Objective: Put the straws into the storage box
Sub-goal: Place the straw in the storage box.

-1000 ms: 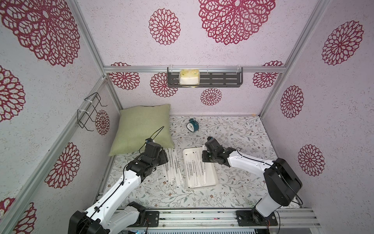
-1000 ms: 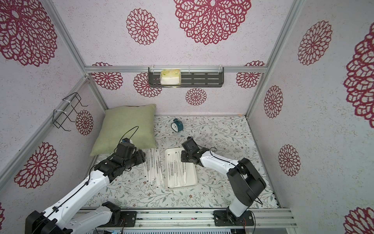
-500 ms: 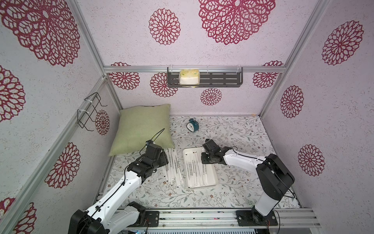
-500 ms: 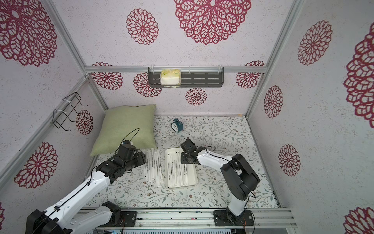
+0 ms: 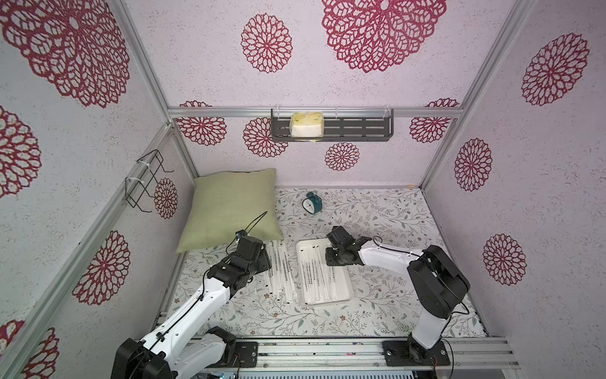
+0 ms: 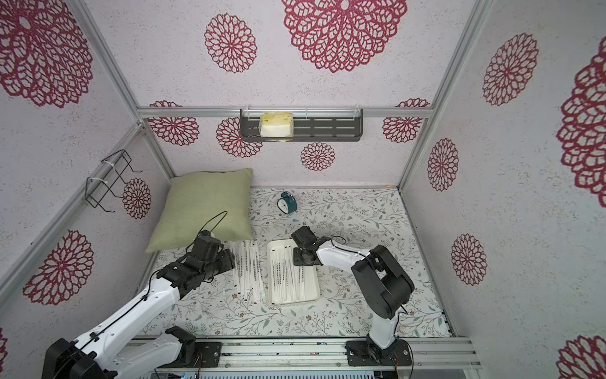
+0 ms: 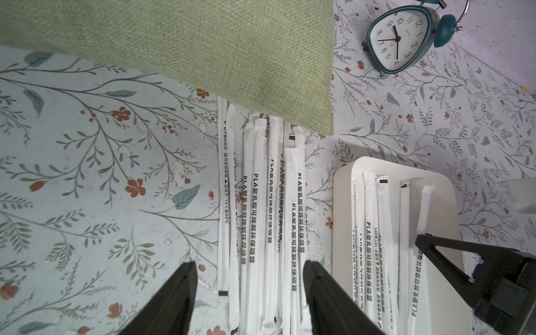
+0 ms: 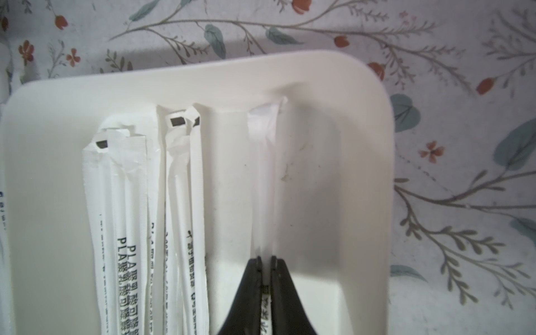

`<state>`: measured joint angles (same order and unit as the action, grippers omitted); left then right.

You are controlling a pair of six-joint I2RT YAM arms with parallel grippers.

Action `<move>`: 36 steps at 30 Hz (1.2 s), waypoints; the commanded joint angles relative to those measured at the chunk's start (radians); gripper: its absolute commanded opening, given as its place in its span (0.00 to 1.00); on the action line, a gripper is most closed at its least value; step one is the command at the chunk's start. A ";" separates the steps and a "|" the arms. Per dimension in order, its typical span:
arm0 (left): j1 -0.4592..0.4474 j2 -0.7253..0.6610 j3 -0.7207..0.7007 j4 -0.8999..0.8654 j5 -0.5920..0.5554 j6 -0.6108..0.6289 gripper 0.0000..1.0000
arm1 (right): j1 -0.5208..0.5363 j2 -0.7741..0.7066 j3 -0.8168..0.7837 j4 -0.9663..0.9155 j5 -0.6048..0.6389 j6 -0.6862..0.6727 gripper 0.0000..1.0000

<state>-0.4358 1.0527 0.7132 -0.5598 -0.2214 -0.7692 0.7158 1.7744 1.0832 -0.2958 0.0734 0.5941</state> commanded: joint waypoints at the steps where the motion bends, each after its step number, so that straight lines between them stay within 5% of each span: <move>1: -0.003 -0.013 0.017 -0.043 -0.054 -0.012 0.66 | -0.007 -0.023 0.016 -0.015 -0.014 0.006 0.12; 6: -0.003 -0.014 0.026 -0.066 -0.122 -0.037 0.73 | -0.028 -0.063 0.013 -0.040 -0.056 0.015 0.12; 10: 0.000 -0.023 0.045 -0.099 -0.179 -0.059 0.91 | -0.042 -0.063 0.004 -0.048 -0.050 0.011 0.12; 36: 0.001 -0.032 -0.020 -0.022 -0.124 -0.063 0.85 | -0.027 0.041 0.013 0.015 -0.059 0.060 0.12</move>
<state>-0.4358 1.0161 0.7021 -0.5858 -0.3477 -0.8242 0.6819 1.8072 1.0821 -0.2943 0.0223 0.6289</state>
